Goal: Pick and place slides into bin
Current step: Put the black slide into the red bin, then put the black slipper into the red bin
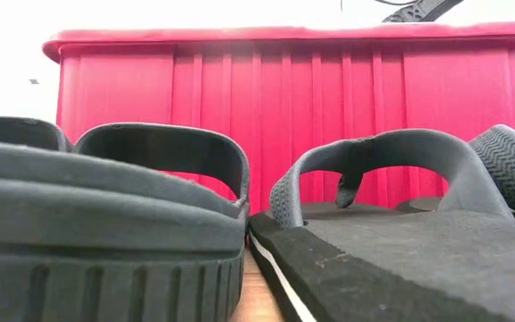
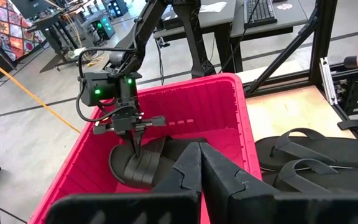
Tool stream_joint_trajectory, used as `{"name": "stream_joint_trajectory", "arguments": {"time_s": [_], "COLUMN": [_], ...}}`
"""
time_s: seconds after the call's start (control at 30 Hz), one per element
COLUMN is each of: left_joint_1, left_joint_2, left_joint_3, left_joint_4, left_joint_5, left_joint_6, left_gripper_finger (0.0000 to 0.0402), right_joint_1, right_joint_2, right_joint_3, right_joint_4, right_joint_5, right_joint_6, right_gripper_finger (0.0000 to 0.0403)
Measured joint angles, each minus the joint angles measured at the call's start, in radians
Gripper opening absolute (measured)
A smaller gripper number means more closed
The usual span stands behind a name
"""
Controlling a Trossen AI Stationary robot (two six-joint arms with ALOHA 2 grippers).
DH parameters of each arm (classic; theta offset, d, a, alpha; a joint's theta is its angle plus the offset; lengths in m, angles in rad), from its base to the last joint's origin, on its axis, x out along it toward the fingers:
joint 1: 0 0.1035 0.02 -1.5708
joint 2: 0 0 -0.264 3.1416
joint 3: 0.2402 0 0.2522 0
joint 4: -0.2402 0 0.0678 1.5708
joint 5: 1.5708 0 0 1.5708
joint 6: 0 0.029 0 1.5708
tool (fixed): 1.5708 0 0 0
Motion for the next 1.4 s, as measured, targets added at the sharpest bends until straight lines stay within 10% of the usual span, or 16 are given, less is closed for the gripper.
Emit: {"name": "stream_joint_trajectory", "arguments": {"time_s": [0.87,1.4], "left_joint_1": [0.000,0.000], "left_joint_2": [0.000,0.000], "left_joint_3": [0.000,0.000], "left_joint_4": [0.000,0.000], "left_joint_5": [0.000,0.044], "left_joint_6": [-0.003,0.032], "left_gripper_finger": [0.0008,0.0001], "right_joint_1": [0.003,0.276], "right_joint_2": [-0.004,-0.438], "right_joint_3": [0.000,0.002], "right_joint_4": [0.019,0.065], "right_joint_5": [0.009,0.295], "right_joint_6": [-0.020,0.107], "right_gripper_finger": [0.0106,0.0002]}}
